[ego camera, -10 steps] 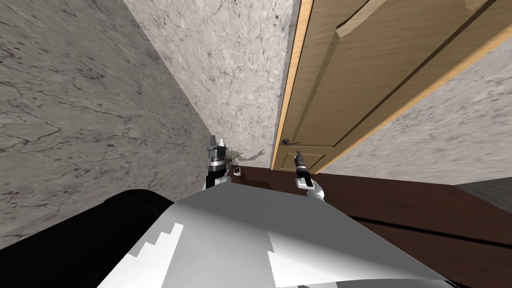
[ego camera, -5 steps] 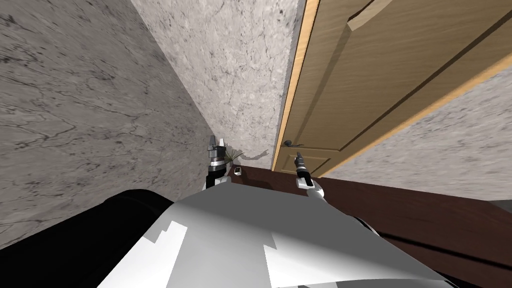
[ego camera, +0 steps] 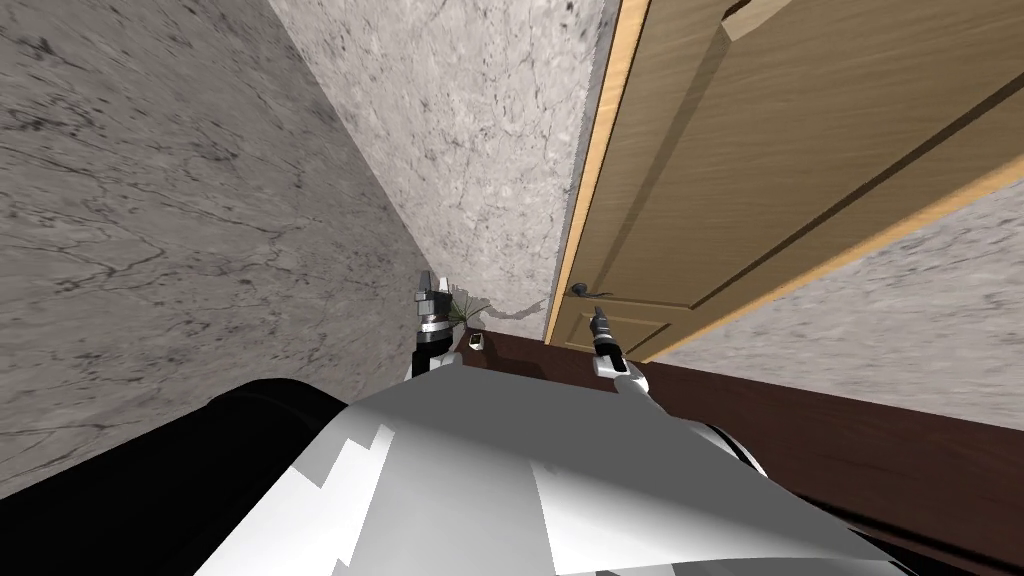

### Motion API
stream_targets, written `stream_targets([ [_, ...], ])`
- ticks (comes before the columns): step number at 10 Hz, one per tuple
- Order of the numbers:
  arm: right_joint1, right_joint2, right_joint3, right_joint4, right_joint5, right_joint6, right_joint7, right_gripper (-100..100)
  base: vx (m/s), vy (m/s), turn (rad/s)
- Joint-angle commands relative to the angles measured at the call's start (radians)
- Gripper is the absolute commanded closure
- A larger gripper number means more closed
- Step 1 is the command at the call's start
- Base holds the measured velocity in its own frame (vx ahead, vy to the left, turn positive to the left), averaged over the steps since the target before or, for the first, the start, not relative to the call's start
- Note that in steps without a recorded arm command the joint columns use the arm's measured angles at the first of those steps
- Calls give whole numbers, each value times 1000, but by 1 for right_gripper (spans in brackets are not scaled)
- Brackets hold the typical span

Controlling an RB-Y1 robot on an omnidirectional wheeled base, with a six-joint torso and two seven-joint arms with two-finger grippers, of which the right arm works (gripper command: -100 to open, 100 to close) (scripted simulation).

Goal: Pull the door open

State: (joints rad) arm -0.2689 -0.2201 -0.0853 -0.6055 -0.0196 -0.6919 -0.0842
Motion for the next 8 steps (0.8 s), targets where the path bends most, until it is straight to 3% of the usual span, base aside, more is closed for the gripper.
stream_targets([
  [1,14,-27,-8,10,-7,-13,-20,-100,132,31,156],
  [6,64,-123,-39,45,-34,-62,-93,-100,213,61,175],
  [8,69,-132,-42,47,-36,-66,-99,-100,121,2,50],
])
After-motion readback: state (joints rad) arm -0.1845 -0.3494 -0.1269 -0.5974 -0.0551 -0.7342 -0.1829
